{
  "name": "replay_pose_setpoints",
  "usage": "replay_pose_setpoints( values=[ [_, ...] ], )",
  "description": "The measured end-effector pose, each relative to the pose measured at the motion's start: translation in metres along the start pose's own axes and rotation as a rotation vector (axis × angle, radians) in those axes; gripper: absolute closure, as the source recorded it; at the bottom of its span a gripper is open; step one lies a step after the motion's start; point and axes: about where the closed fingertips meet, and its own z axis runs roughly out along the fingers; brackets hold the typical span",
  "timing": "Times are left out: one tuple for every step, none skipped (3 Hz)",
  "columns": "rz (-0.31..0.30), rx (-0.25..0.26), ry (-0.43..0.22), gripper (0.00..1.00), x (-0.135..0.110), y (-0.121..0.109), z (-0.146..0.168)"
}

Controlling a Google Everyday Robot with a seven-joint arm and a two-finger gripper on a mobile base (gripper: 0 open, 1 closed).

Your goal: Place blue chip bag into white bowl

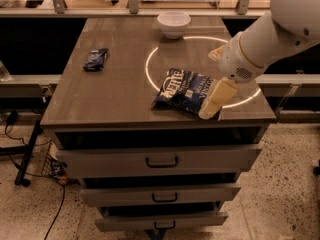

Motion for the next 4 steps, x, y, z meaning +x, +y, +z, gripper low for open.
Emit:
replay_pose_setpoints(
  values=[
    [0.038, -0.005, -0.001, 0.03, 0.009, -0.008, 0.024],
    [0.067, -0.013, 0.007, 0.34, 0.019, -0.006, 0.028],
    [0.071, -0.009, -0.001, 0.57, 0.015, -0.005, 0.018],
    [0.046, 0.034, -0.039, 0.88, -0.016, -0.014, -0.024]
  ],
)
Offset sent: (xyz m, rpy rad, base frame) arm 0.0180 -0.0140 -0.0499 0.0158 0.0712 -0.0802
